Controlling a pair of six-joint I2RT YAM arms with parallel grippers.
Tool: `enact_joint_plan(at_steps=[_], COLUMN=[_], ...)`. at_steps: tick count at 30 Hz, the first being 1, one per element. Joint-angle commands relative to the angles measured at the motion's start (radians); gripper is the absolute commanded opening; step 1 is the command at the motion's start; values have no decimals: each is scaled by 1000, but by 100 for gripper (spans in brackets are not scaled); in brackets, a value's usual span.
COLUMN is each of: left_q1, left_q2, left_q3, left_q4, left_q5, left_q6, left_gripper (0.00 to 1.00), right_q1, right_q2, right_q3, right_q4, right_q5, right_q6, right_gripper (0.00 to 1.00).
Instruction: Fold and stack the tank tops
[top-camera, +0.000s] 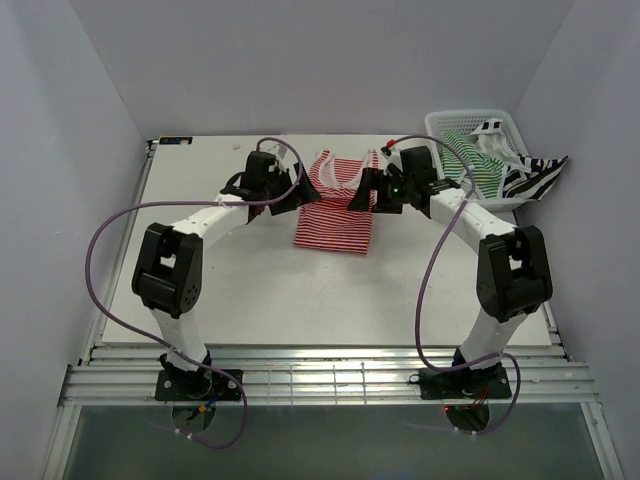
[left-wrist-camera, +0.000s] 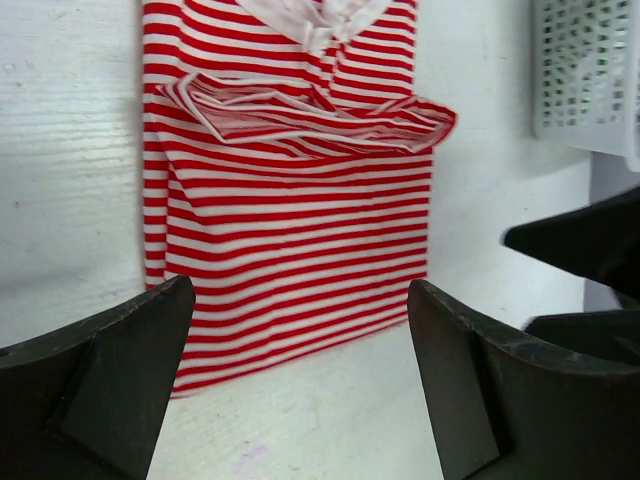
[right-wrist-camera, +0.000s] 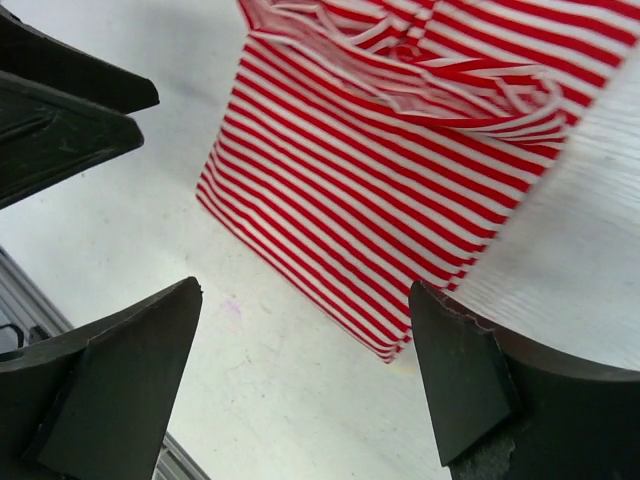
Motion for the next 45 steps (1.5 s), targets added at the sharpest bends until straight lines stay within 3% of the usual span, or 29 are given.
enact_joint_plan(at_steps=[1,9,17,22,26,30,34,38,40,41,45], left_q1=[-14,-14,-11,-7,-7,-5,-7,-5,-5,-5,-5], left_q2=[-130,-284,-287,-255,-204,-134,-72,-34,-25,-23,-22], left_q3=[-98,-232,-209,-199,-195,-167,-143,-155,-167,-185,-233], left_q4=[21,-28,-102,-117,-110,-97,-91,-88,-82,-77,-27], left_q5=[59,-52,-111,-102,-96,-84,-70,-56,-53,-53,-20], left_q6=[-25,-23,7,23,33,50,66,66,61,58,43], left_gripper=[98,98,98,98,98,98,98,98,91,81,59], right_q1=[44,95,84,40,33,15,7,9,10,12,23], right_q2=[15,286,639,669,458,232,-9,-193,-227,-245,-223], right_q3=[-9,279,800,934,775,510,42,-242,-319,-380,-419], right_q4=[50,1,-141,-193,-168,-138,-32,81,125,149,203], right_q5=[-28,-9,102,90,134,177,188,125,94,68,45], right_q6=[1,-2,13,26,-43,-51,-2,88,141,156,184], right_gripper=[90,90,90,90,90,90,90,90,90,90,90])
